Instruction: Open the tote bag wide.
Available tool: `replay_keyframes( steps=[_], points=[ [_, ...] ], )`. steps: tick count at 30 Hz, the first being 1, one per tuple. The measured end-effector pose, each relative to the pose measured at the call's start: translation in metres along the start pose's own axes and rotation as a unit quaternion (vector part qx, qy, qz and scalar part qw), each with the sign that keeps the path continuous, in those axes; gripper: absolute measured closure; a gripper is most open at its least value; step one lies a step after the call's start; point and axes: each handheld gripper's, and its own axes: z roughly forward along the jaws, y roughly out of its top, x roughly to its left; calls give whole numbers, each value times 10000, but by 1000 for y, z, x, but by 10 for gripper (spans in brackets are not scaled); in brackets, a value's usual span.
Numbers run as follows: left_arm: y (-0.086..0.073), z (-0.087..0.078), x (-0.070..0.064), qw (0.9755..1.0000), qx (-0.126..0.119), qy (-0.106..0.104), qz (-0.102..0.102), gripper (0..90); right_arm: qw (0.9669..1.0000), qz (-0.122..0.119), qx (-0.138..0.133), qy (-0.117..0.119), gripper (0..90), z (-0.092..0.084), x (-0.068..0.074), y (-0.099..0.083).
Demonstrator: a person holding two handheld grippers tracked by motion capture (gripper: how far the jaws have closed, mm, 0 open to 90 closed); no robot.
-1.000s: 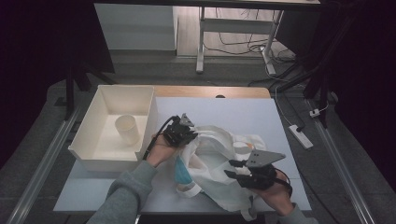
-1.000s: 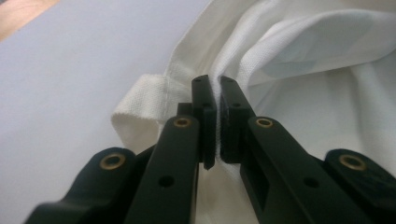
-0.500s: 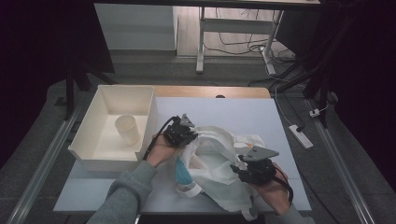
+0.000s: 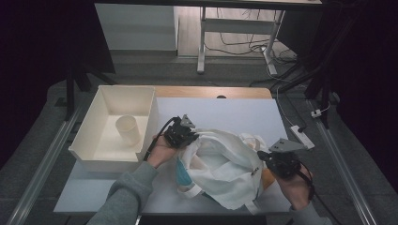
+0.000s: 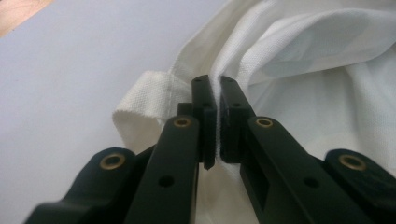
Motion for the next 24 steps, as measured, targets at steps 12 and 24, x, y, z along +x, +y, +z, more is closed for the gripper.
replay_keyframes(
  steps=[12, 24],
  points=[
    [1, 3, -4, 9999, 24, -50, 91, 857, 9994, 314, 158, -3, 900, 13, -24, -16],
    [0, 7, -7, 9999, 95, -41, 137, 856, 9960, 764, 168, 423, 721, 34, -34, -32]
  ],
)
